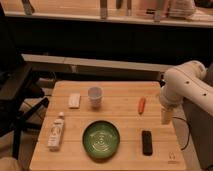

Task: Place the pepper in the ceramic cup

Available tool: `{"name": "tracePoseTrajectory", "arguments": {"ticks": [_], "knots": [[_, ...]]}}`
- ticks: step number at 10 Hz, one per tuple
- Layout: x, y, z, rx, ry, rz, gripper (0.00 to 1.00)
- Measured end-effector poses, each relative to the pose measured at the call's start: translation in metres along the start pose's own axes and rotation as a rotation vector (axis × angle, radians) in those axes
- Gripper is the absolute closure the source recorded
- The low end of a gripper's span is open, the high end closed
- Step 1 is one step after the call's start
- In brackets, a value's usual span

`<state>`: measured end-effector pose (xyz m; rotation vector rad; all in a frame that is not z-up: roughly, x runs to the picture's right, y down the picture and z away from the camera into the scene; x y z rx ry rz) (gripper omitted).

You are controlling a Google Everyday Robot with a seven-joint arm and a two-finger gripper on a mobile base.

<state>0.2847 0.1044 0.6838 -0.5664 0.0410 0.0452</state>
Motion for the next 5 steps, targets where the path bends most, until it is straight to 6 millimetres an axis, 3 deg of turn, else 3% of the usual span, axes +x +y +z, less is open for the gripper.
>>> {"name": "tracePoseTrajectory", "arguments": {"ticks": [3, 5], "knots": [[0.000, 0.000, 0.000, 0.000, 0.000, 0.000, 0.20], [-0.004, -0.011, 0.008, 0.004, -0.006, -0.019, 0.20]]}}
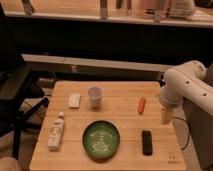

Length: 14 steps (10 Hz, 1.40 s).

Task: Place the pepper in the ceramic cup

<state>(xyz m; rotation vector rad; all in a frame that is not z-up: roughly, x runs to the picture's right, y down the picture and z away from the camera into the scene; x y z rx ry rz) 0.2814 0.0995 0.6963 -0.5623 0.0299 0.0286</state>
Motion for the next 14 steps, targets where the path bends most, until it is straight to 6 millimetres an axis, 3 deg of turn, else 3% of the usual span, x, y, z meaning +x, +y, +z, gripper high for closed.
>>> {"name": "tracePoseTrajectory", "arguments": {"ticks": [3, 6, 10, 14], "knots": [[-0.009, -0.024, 0.012, 0.009, -0.006, -0.035, 0.20], [-0.012, -0.024, 0.017, 0.012, -0.013, -0.053, 0.20], [-0.016, -0.047, 0.042, 0.028, -0.021, -0.100, 0.20], [-0.016, -0.050, 0.055, 0.036, -0.027, -0.123, 0.20]]}}
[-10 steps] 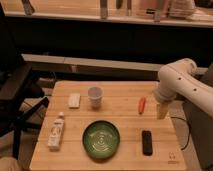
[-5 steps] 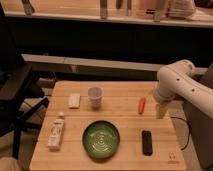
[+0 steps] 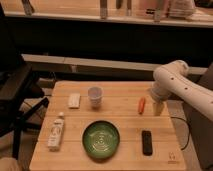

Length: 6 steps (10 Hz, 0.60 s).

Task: Place the pepper in the ceramic cup

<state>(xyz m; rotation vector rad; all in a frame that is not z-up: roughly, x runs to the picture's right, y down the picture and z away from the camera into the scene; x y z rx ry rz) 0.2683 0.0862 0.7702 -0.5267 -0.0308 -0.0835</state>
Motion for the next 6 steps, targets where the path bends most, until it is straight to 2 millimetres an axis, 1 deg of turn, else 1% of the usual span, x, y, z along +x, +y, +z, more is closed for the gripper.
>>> {"name": "tracePoseTrajectory", "arguments": {"ticks": [2, 4, 5, 6], "knots": [[-0.002, -0.007, 0.006, 0.004, -0.005, -0.013, 0.20], [0.000, -0.020, 0.015, 0.010, -0.003, -0.027, 0.20], [-0.003, -0.026, 0.018, 0.011, -0.008, -0.037, 0.20], [0.000, -0.026, 0.022, 0.009, -0.006, -0.041, 0.20]]}}
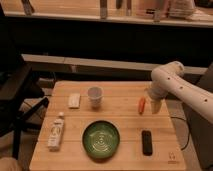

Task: Place the pepper in the ceramic cup

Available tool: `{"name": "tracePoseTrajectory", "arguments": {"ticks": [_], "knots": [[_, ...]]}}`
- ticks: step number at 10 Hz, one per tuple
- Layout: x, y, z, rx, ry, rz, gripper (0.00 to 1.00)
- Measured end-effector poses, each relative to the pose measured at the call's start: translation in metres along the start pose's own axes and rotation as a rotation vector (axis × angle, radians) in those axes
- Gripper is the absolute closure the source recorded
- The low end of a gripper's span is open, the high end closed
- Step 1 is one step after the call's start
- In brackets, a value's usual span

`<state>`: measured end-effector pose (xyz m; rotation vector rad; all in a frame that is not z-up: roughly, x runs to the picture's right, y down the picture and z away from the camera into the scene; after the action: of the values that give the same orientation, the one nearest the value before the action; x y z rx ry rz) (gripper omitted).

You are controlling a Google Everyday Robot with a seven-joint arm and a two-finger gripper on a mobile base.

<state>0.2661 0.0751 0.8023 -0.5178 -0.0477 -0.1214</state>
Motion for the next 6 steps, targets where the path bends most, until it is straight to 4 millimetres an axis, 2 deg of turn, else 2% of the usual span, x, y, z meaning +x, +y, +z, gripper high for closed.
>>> {"name": "tracePoseTrajectory", "arguments": {"ticks": [6], "knots": [[0.008, -0.009, 0.027, 0.001, -0.007, -0.035, 0.20]]}}
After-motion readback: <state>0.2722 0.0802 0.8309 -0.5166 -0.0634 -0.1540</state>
